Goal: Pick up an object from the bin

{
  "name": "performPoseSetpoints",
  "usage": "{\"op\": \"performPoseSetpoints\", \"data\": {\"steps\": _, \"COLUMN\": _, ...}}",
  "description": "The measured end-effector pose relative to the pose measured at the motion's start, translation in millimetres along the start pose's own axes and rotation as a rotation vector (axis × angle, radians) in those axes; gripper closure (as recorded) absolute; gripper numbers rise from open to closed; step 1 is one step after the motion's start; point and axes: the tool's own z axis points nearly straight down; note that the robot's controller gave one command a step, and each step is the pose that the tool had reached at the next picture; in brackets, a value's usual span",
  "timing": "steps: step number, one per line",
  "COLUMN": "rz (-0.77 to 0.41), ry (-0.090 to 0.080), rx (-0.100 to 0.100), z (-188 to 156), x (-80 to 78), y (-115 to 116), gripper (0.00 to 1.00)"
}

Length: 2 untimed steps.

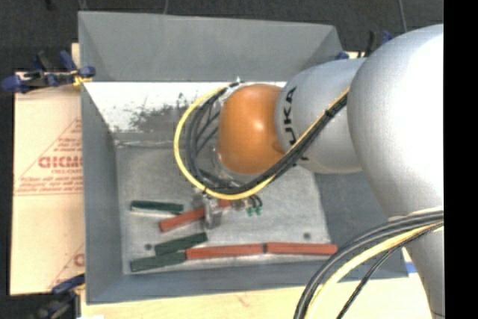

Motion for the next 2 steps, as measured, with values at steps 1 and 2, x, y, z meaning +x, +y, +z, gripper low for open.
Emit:
{"op": "performPoseSetpoints", "data": {"steps": 1, "rz": 0.004, "ry": -0.002, "rx": 0.000, "z": -5.9, "x": -1.1, "y": -0.6, "gripper": 1.00}}
{"op": "performPoseSetpoints", "data": {"steps": 2, "rz": 0.010, "ry": -0.007, "rx": 0.002, "z": -64.4, "x": -3.7, "y": -1.7, "gripper": 1.00}}
